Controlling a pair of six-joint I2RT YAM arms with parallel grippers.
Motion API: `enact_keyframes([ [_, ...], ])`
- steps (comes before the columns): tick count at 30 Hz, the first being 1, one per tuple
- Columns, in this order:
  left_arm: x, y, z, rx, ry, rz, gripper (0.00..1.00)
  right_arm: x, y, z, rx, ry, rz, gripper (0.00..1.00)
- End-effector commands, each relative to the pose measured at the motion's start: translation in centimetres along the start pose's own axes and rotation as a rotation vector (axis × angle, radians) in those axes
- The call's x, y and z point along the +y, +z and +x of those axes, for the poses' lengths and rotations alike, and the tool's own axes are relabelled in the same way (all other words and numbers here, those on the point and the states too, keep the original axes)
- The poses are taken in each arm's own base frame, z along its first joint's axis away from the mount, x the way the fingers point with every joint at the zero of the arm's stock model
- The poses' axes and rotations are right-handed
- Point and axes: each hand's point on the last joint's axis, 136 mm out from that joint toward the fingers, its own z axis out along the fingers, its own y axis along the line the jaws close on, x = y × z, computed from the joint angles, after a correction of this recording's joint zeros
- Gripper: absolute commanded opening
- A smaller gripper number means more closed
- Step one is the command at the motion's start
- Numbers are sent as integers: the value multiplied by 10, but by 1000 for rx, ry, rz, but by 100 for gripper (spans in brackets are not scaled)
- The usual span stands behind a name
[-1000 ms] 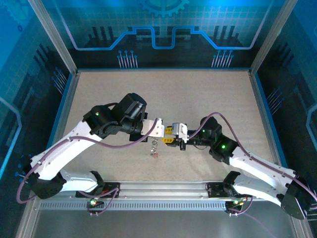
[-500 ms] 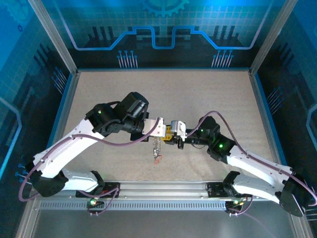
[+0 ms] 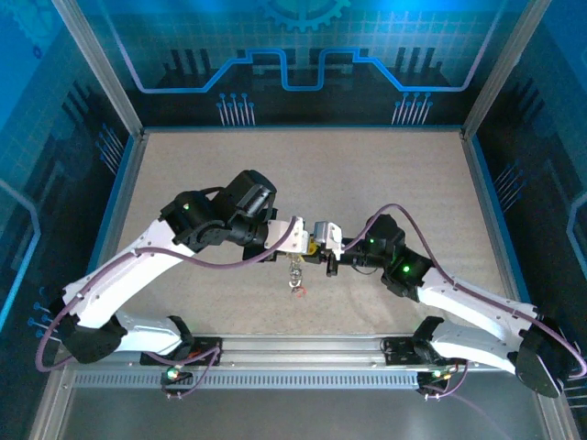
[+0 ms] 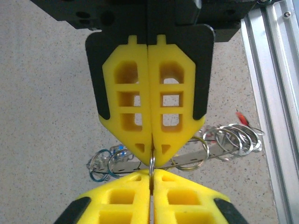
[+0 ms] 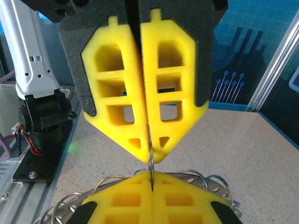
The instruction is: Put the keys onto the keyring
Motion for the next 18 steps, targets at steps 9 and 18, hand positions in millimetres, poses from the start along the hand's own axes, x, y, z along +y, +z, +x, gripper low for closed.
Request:
enact_keyframes([
  [9, 14, -23, -10, -267, -146, -125, 22, -1, -14, -40, -179, -21, 47, 0],
  [18, 8, -30, -22, -417, -178, -101, 28, 1, -17, -46, -209, -21, 44, 0],
])
